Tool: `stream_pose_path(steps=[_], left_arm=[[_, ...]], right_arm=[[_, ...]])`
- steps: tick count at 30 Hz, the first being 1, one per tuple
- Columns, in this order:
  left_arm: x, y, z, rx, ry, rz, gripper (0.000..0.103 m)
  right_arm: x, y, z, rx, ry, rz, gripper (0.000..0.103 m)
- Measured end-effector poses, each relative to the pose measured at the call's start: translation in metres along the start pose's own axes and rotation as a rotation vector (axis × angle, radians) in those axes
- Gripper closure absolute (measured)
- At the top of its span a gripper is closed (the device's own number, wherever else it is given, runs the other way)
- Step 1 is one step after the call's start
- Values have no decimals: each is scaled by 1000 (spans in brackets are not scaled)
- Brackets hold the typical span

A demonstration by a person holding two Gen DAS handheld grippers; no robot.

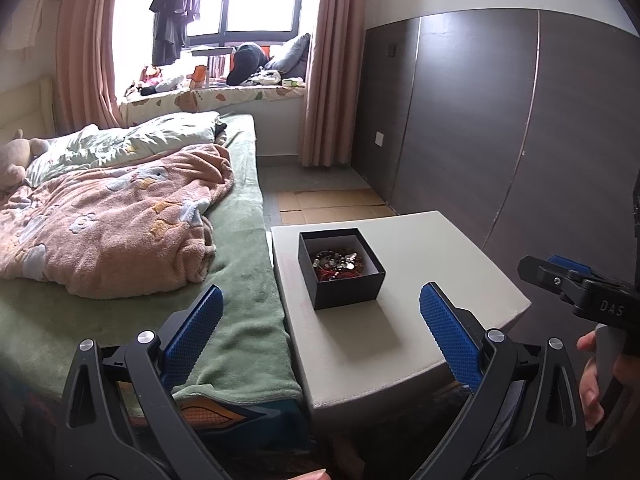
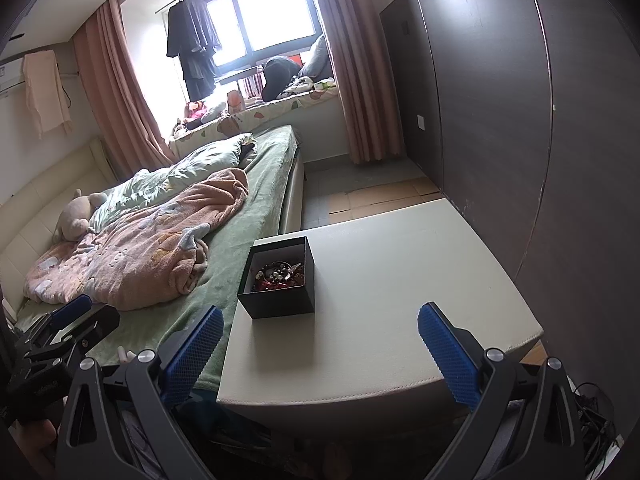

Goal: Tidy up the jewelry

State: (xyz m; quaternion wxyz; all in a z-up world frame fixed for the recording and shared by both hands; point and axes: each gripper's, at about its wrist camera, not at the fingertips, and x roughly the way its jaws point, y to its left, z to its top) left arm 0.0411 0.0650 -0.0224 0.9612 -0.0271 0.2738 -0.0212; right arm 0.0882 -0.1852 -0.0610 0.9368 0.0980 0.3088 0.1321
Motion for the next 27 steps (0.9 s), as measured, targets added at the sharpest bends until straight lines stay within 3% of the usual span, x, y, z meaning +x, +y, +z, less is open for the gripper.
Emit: stream_pose_path(steps=[18, 27], left_arm=[[0, 0, -1, -11, -8, -1, 5], [10, 4, -2, -24, 39, -16, 5]], right_arm=[[5, -4, -6, 6, 9, -5, 7], [16, -9, -7, 16, 35, -3, 7]])
